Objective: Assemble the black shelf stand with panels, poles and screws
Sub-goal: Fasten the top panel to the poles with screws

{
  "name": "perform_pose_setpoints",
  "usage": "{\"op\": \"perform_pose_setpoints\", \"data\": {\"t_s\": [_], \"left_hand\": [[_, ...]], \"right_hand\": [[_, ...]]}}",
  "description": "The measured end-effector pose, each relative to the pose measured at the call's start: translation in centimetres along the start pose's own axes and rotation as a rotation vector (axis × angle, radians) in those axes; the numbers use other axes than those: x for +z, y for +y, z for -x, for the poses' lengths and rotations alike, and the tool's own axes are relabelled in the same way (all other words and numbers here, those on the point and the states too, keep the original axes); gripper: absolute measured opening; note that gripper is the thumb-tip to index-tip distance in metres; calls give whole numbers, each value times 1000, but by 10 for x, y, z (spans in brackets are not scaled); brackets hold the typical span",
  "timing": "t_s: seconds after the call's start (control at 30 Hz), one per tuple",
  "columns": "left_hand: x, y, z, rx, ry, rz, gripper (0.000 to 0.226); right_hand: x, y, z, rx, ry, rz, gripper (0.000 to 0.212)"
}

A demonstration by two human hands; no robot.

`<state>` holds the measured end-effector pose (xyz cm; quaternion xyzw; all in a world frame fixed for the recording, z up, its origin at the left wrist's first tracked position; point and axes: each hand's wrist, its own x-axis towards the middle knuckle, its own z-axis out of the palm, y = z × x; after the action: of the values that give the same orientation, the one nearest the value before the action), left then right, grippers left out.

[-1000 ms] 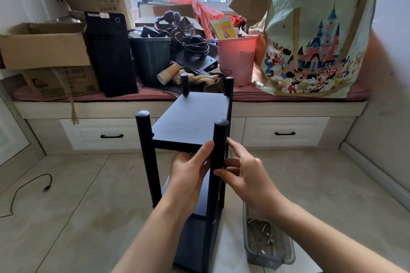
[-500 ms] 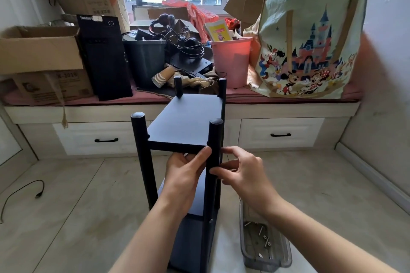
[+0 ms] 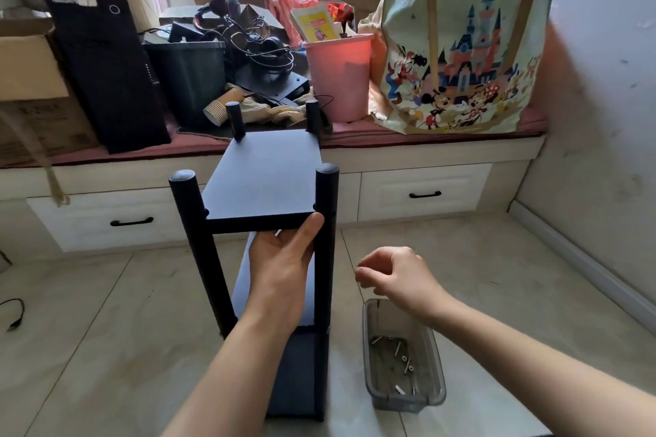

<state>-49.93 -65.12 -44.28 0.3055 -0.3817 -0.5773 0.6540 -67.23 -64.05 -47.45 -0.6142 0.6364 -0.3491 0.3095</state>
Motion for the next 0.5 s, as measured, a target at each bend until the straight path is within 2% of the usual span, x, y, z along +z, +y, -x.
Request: {"op": "perform_pose_setpoints", "data": {"t_s": [0.17,0.23,0.3,0.4,0.47,0.5], "left_hand": [[1,3,2,-47,-24,-61,36],[1,3,2,-51,-20,-67,30],[1,2,1,-58,-11,-67,29],[0,3,1,-71,6,-59,49],[1,2,0,-77,10,-47,50],[1,2,1,-83,12,-39,47]], "right_hand": [[14,55,-27,260,-366,270,20],[31,84,-38,361,-465,394,27],[54,111,-40,430,-512,527,32],[86,142,-32,519,-534,519,33],[103,159,-23,556,-522,525,24],[111,170,-18,575,-481,518,27]]}}
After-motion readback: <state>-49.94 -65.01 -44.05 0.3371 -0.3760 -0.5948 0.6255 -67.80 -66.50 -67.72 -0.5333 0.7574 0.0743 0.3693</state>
